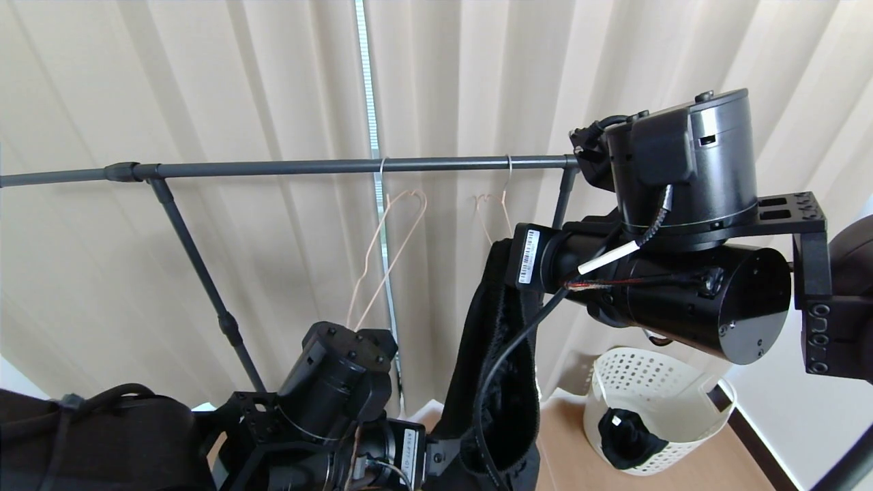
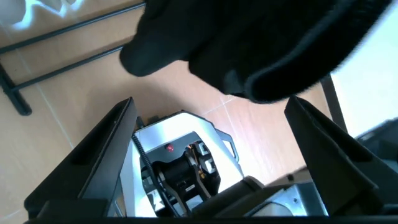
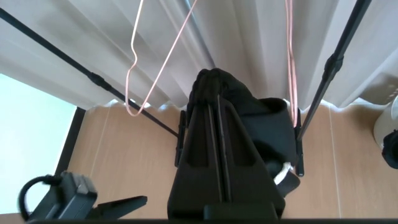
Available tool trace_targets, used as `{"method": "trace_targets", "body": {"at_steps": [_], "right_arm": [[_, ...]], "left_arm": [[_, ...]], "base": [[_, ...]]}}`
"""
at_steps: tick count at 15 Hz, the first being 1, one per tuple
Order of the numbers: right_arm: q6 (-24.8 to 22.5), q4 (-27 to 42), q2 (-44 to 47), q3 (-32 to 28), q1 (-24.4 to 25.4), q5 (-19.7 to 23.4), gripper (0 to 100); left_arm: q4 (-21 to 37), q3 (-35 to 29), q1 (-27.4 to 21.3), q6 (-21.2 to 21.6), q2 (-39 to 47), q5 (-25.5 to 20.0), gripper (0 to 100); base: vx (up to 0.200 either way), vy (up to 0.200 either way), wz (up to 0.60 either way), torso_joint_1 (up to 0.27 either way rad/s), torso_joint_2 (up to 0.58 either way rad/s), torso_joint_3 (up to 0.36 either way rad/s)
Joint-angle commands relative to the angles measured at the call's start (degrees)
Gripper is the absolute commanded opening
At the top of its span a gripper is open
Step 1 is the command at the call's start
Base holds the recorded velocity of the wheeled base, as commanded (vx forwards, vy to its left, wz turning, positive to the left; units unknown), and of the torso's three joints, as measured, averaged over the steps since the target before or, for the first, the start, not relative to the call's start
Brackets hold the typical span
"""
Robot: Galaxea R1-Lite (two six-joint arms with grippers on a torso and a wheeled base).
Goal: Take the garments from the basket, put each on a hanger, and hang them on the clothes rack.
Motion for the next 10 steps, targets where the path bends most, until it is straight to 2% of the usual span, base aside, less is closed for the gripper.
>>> {"method": "trace_targets", "body": {"at_steps": [1, 6, 10], "right_arm": [[0.0, 0.0, -0.1, 0.1, 0.1, -0.2, 0], [0.0, 0.0, -0.3, 0.1, 1.5, -0.9, 0], [0.0, 0.0, -0.2, 0.1, 2.1, -1.3, 0]], "left_arm": [[-0.1, -0.3, -1.5, 0.1, -1.7, 0.1, 100], [-0.1, -4.3, -2.4, 0.5, 3.7, 0.1, 100], [-0.2, -4.7, -2.6, 1.2, 6.0, 0.3, 100]], "base": [[0.000, 0.000, 0.00, 0.000, 0.00, 0.000], [0.000, 0.000, 0.00, 0.000, 0.00, 0.000], [0.000, 0.000, 0.00, 0.000, 0.00, 0.000]]}}
